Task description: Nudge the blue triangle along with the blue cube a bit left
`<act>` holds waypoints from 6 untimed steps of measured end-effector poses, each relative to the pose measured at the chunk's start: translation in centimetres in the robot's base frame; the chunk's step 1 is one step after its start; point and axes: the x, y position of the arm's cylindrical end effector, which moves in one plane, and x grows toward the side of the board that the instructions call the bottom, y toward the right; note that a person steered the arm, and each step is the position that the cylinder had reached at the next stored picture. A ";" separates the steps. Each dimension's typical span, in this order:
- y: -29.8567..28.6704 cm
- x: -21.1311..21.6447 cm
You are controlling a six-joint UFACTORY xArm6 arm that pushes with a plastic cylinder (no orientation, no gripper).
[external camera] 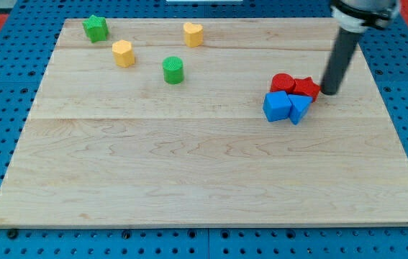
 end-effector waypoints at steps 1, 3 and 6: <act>-2.4 3.7; -4.9 -8.7; -4.1 0.6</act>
